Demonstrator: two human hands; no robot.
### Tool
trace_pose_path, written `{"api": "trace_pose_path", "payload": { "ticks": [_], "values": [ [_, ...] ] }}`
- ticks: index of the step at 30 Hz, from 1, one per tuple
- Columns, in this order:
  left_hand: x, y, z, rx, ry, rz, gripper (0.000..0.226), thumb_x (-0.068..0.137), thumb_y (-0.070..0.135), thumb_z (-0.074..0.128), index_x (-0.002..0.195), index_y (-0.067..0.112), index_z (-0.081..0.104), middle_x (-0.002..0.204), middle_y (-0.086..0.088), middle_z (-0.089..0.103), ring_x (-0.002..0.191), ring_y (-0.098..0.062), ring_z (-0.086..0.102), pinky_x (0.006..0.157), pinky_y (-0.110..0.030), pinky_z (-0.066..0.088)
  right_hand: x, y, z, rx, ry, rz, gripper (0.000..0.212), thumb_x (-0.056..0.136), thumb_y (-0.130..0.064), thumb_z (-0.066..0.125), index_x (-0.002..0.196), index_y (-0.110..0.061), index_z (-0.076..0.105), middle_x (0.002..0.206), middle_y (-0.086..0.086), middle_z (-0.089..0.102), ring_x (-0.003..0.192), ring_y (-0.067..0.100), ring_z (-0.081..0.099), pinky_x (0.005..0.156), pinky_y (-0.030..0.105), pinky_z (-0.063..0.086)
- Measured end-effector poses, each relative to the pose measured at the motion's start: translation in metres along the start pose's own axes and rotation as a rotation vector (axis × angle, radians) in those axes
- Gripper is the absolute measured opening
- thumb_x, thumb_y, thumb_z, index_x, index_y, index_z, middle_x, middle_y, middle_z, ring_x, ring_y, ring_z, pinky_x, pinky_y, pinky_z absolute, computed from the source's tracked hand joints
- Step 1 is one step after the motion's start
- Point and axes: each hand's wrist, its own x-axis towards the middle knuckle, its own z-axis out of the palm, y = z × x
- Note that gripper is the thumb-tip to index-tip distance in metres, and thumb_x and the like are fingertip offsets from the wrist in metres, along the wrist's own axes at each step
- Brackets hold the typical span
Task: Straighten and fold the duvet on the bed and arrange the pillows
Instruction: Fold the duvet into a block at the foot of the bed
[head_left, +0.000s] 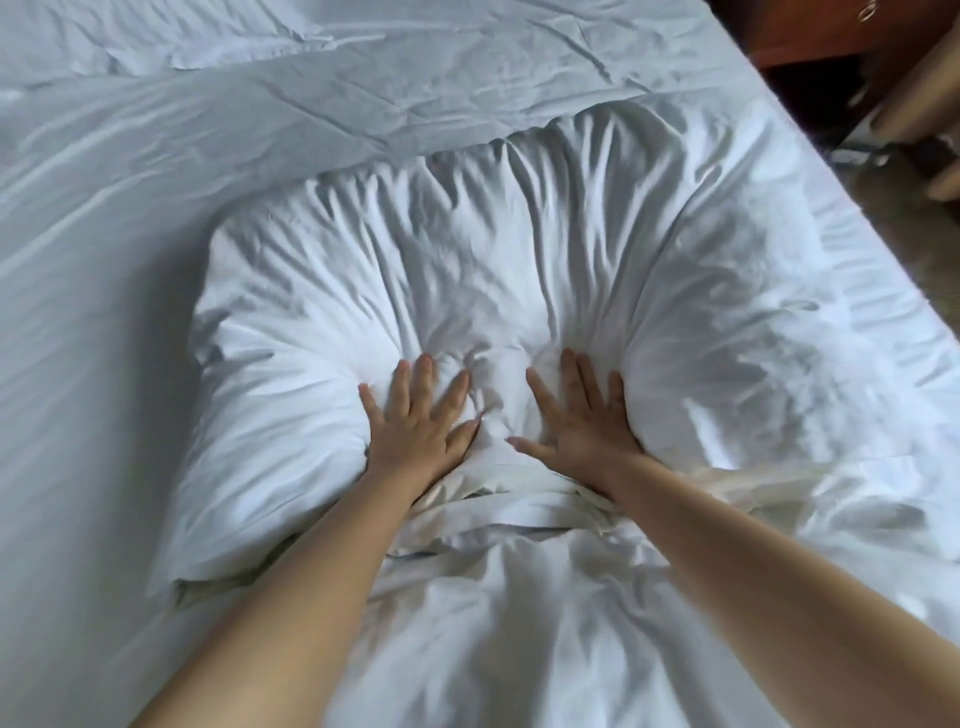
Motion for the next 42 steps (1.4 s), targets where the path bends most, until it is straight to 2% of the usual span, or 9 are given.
{"api": "trace_pose_path", "payload": {
  "ticks": [5, 10, 14, 22, 27, 30, 32, 36, 42],
  "values": [
    [-0.044, 0.003, -0.008, 0.09, -0.185, 0.067, 0.072, 0.068, 0.068, -0.024, 0.134, 0.04, -0.032, 0.152, 0.005, -0.033, 0.143, -0.028, -0.025, 0.105, -0.065, -0.014, -0.036, -0.007, 0.008, -0.062, -0.156, -0.025, 0.091, 0.082, -0.078, 0.025, 0.148, -0.034, -0.019, 0.152, 0.008, -0.035, 0.139, 0.022, -0.034, 0.113, 0.051, -0.019],
    [-0.047, 0.009, -0.042, 0.17, -0.233, 0.08, 0.063, 0.093, 0.062, 0.008, 0.149, 0.039, -0.009, 0.16, 0.005, -0.011, 0.147, -0.025, -0.011, 0.108, -0.065, -0.009, -0.024, -0.019, -0.018, -0.238, -0.173, -0.021, 0.091, 0.084, -0.077, 0.022, 0.15, -0.028, -0.017, 0.156, 0.016, -0.021, 0.145, 0.03, -0.018, 0.113, 0.056, -0.013],
    [-0.016, 0.001, -0.094, 0.155, 0.103, 0.073, 0.057, 0.096, 0.047, 0.024, 0.15, 0.028, 0.022, 0.156, -0.001, 0.026, 0.145, -0.024, 0.018, 0.109, -0.068, 0.01, -0.007, 0.008, -0.095, -0.442, 0.043, -0.215, 0.087, 0.083, -0.077, 0.032, 0.152, -0.031, 0.006, 0.158, 0.008, 0.016, 0.147, 0.025, 0.009, 0.113, 0.058, -0.008],
    [0.004, -0.011, -0.068, 0.121, -0.141, -0.11, 0.095, 0.067, 0.092, 0.003, 0.14, 0.041, -0.029, 0.154, 0.0, -0.032, 0.141, -0.033, -0.028, 0.103, -0.075, 0.001, -0.008, 0.069, -0.09, -0.205, 0.017, 0.041, 0.106, 0.071, -0.086, 0.035, 0.15, -0.034, -0.013, 0.154, 0.007, -0.032, 0.142, 0.029, -0.028, 0.107, 0.062, -0.015],
    [-0.005, 0.007, -0.024, -0.038, -0.11, -0.143, 0.093, 0.073, 0.085, -0.007, 0.146, 0.034, 0.019, 0.156, -0.015, 0.023, 0.142, -0.039, 0.017, 0.094, -0.08, 0.008, 0.001, 0.042, -0.032, -0.104, -0.063, 0.134, 0.118, 0.06, -0.093, -0.01, 0.151, -0.02, 0.008, 0.157, 0.025, 0.003, 0.144, 0.042, 0.011, 0.1, 0.074, 0.014],
    [0.002, 0.003, -0.022, 0.004, -0.166, -0.147, 0.102, 0.064, 0.09, -0.007, 0.15, 0.037, 0.005, 0.16, -0.011, 0.005, 0.145, -0.038, 0.003, 0.099, -0.077, 0.003, 0.006, 0.053, -0.016, -0.132, -0.041, 0.116, 0.099, 0.09, -0.063, 0.038, 0.134, -0.025, -0.042, 0.142, 0.015, -0.047, 0.14, 0.035, -0.029, 0.108, 0.068, -0.004],
    [0.003, -0.003, -0.02, 0.049, -0.169, -0.121, 0.098, 0.066, 0.09, 0.004, 0.147, 0.04, -0.015, 0.158, -0.005, -0.021, 0.144, -0.035, -0.018, 0.104, -0.074, 0.0, 0.002, 0.049, -0.027, -0.098, -0.119, 0.123, 0.097, 0.093, -0.033, 0.05, 0.144, -0.023, -0.032, 0.147, 0.015, -0.041, 0.14, 0.034, -0.031, 0.111, 0.065, -0.006],
    [-0.01, -0.001, -0.038, -0.039, -0.334, -0.089, 0.085, 0.083, 0.077, 0.025, 0.144, 0.043, -0.024, 0.153, -0.002, -0.034, 0.141, -0.031, -0.028, 0.109, -0.068, -0.004, -0.02, 0.012, -0.022, 0.242, -0.154, 0.156, 0.111, 0.07, -0.086, 0.039, 0.15, -0.03, -0.015, 0.155, 0.008, -0.029, 0.142, 0.025, -0.028, 0.111, 0.058, -0.011],
    [-0.068, 0.005, -0.053, 0.022, -0.468, -0.001, 0.078, 0.086, 0.075, 0.021, 0.147, 0.043, -0.015, 0.156, -0.003, -0.028, 0.143, -0.031, -0.025, 0.113, -0.059, -0.012, -0.064, -0.015, -0.009, 0.06, -0.217, 0.115, 0.1, 0.08, -0.08, 0.032, 0.152, -0.025, -0.01, 0.156, 0.014, -0.022, 0.144, 0.03, -0.02, 0.113, 0.055, -0.007]
  ]
}}
